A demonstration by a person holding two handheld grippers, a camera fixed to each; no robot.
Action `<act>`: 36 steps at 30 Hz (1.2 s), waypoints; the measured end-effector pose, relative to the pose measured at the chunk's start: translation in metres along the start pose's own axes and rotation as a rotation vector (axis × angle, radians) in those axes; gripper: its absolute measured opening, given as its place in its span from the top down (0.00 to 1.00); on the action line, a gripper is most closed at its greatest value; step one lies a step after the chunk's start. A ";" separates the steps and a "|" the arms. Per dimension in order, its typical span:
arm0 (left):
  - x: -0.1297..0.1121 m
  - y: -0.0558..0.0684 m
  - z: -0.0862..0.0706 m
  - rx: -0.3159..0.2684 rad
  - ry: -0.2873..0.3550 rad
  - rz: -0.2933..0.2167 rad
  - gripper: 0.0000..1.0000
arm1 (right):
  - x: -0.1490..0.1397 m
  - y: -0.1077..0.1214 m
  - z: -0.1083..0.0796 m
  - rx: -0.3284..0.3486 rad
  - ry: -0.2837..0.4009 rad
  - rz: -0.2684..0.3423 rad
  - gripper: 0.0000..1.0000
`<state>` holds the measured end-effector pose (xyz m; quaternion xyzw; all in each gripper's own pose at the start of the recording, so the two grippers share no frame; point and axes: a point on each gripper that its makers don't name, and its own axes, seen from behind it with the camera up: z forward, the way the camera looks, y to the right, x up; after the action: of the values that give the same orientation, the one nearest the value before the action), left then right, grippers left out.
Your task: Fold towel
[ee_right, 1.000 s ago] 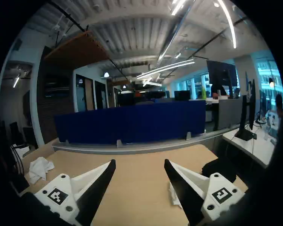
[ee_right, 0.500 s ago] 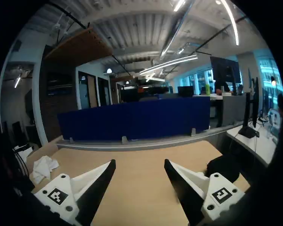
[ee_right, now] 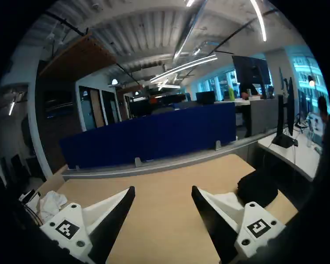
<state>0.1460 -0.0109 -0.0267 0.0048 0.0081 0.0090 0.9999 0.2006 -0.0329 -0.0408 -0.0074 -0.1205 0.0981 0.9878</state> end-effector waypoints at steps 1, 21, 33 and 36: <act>-0.003 0.000 0.000 0.003 0.001 0.001 0.18 | 0.000 0.002 0.001 -0.006 -0.001 0.003 0.00; -0.090 0.008 0.015 -0.004 0.012 -0.037 0.18 | -0.008 0.005 0.022 -0.033 0.022 -0.057 0.00; -0.129 0.006 0.024 0.004 0.006 -0.038 0.18 | -0.016 0.005 0.033 -0.032 0.015 -0.098 0.00; -0.136 0.005 0.024 0.009 -0.003 -0.035 0.18 | -0.016 0.002 0.036 -0.026 0.015 -0.100 0.00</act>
<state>0.0106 -0.0089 -0.0008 0.0090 0.0065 -0.0087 0.9999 0.1767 -0.0344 -0.0094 -0.0150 -0.1148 0.0472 0.9922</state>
